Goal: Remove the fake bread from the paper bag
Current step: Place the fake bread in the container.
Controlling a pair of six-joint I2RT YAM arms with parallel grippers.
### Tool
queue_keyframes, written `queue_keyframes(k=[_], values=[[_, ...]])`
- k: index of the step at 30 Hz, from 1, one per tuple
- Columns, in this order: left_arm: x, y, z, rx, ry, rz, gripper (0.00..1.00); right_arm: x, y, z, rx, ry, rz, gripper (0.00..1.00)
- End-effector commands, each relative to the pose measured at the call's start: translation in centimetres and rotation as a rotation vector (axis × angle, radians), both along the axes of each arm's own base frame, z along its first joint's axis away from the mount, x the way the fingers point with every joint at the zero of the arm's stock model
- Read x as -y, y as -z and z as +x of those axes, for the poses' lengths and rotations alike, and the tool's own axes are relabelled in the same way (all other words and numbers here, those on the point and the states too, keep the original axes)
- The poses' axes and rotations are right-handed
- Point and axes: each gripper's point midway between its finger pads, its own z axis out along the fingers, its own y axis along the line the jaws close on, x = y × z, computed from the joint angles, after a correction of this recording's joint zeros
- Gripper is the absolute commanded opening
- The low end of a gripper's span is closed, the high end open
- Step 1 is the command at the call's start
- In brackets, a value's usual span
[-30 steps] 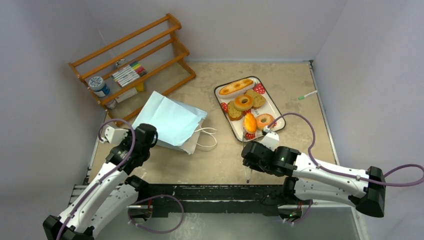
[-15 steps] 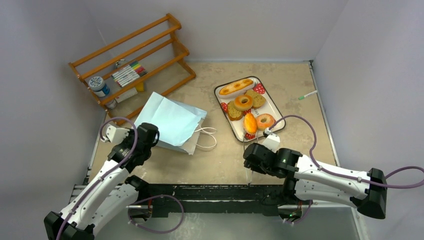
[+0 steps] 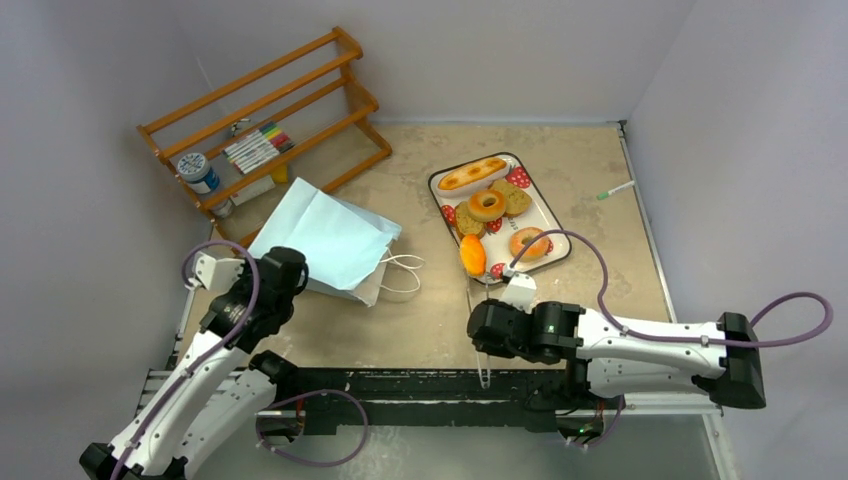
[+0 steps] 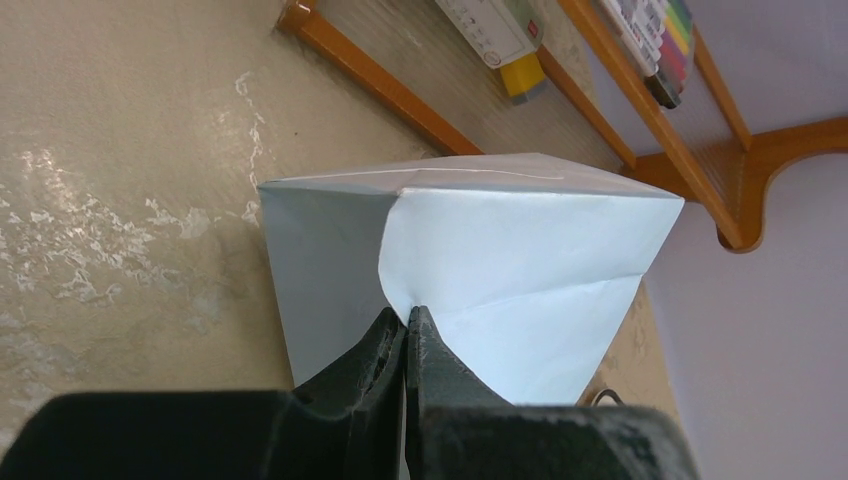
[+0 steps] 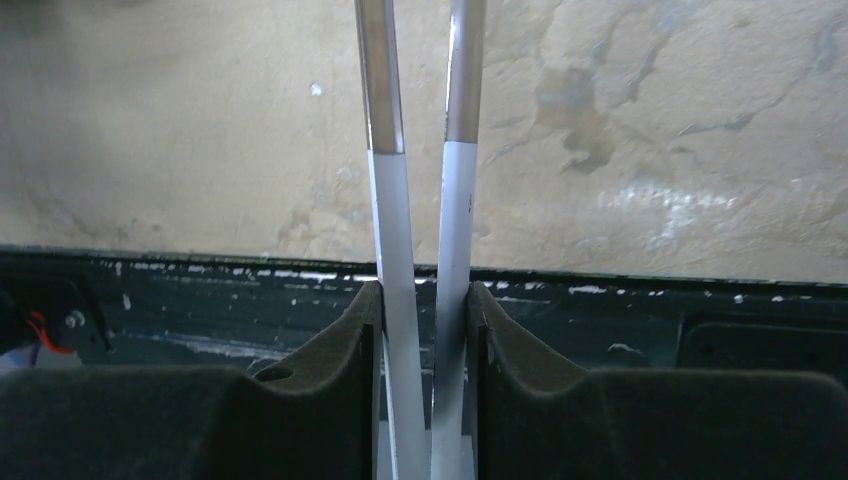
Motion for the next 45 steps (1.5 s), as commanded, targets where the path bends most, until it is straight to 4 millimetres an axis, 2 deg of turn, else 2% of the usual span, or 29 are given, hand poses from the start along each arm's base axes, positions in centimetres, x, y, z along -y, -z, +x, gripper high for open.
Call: queue_keyframes(k=[1, 3, 5, 7, 11, 14, 19, 29, 45], values=[[-1.3, -2.6, -0.3, 0.076, -0.063, 0.004, 0.0, -0.7, -1.6, -0.6, -0.008, 0.015, 0.025, 0.27], [-1.2, -2.6, -0.3, 0.079, -0.06, -0.003, 0.0, -0.1, -1.2, -0.8, -0.016, 0.031, 0.024, 0.35], [-1.2, -2.5, -0.3, 0.079, -0.059, -0.008, 0.0, 1.2, -0.6, -1.0, -0.026, 0.074, 0.006, 0.37], [-1.1, -2.4, -0.3, 0.081, -0.059, -0.013, 0.0, 1.9, -0.2, -1.4, -0.05, 0.095, 0.006, 0.33], [-1.0, -2.2, -0.1, 0.073, -0.053, -0.007, 0.0, 2.9, -1.1, -0.6, 0.002, 0.155, 0.05, 0.2], [-0.9, -2.4, 0.0, 0.064, -0.047, 0.006, 0.0, 3.8, -1.5, -0.2, 0.024, 0.193, 0.042, 0.17], [-0.7, -2.7, 0.5, 0.052, -0.035, 0.024, 0.0, 3.5, -1.6, 0.9, 0.066, 0.203, 0.051, 0.2], [-0.5, -2.6, 0.6, 0.047, -0.021, 0.022, 0.0, 3.2, -0.8, 2.1, 0.064, 0.225, 0.045, 0.44], [-0.6, -2.5, 0.2, 0.052, -0.022, 0.008, 0.0, 2.8, -1.0, 1.5, 0.031, 0.204, 0.065, 0.48]])
